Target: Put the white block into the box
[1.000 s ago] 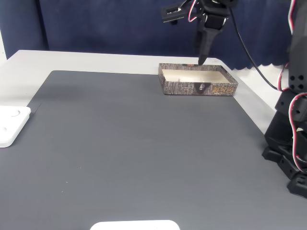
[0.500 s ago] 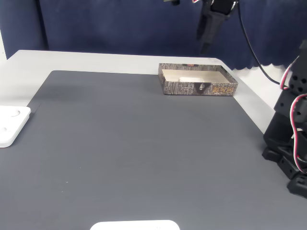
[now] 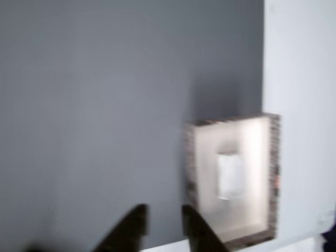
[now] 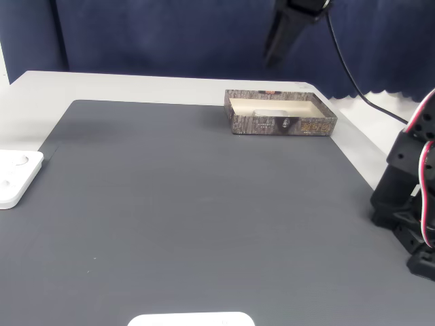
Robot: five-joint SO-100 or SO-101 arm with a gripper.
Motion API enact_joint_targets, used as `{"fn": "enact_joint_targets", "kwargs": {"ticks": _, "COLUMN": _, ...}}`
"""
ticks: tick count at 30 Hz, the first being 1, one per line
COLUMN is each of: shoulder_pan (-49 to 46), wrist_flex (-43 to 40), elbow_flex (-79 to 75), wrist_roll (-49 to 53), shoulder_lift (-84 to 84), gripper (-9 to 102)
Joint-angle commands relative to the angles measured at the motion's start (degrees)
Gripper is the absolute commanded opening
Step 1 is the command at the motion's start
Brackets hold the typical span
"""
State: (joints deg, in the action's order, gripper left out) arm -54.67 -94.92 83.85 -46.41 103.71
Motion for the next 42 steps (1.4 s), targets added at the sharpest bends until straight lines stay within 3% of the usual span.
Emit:
{"fn": "enact_joint_targets", "kwargs": {"ticks": 1, "shoulder_pan": 6.24, "wrist_flex": -1.32, "elbow_flex": 0.7, "wrist_roll": 5.19, "shoulder_lift": 5.89, "gripper": 0}}
{"fn": "enact_joint_targets", "kwargs": {"ticks": 14, "shoulder_pan": 31.2, "wrist_flex": -0.7, "elbow_flex": 11.34, "wrist_roll": 26.81, "shoulder_lift": 14.33, "gripper": -2}}
{"fn": "enact_joint_targets", "kwargs": {"ticks": 21, "shoulder_pan": 41.92, "wrist_flex": 3.52, "elbow_flex": 24.79, "wrist_roll": 36.83, "shoulder_lift": 22.24, "gripper": -2}}
{"fn": "enact_joint_targets", "kwargs": {"ticks": 42, "shoulder_pan": 43.42, "wrist_flex": 9.32, "elbow_flex": 59.41, "wrist_roll": 40.17, "shoulder_lift": 55.99, "gripper": -2}}
